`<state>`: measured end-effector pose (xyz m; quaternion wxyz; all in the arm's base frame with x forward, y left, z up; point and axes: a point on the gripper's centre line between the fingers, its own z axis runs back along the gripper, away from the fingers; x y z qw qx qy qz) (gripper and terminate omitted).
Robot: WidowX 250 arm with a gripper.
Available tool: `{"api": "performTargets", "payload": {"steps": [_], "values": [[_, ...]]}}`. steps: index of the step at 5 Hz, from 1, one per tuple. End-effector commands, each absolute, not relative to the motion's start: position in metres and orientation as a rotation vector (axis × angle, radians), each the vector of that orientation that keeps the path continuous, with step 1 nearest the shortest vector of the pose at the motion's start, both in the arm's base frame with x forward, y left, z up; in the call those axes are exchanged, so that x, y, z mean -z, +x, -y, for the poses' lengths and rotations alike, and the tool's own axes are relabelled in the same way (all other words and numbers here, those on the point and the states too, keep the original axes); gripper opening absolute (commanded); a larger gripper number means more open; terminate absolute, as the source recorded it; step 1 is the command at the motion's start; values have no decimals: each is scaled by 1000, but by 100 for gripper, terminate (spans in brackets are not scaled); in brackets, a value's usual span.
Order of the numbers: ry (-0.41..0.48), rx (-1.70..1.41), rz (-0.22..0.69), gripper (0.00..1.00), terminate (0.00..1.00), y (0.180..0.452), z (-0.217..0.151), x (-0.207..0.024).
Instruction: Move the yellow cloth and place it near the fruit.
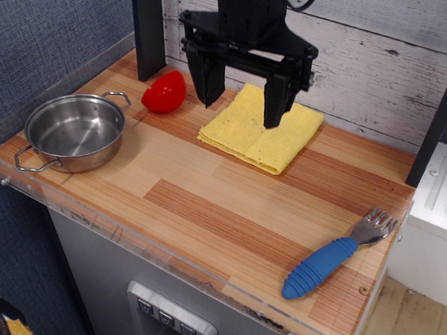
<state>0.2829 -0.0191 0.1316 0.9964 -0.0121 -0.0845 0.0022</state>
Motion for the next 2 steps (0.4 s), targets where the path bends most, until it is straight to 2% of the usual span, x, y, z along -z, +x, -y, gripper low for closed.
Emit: {"api": "performTargets", "payload": {"steps": [1,2], "values": [[-57,19,187,100,0,283,15,-139],[-57,19,187,100,100,283,15,-139]]}}
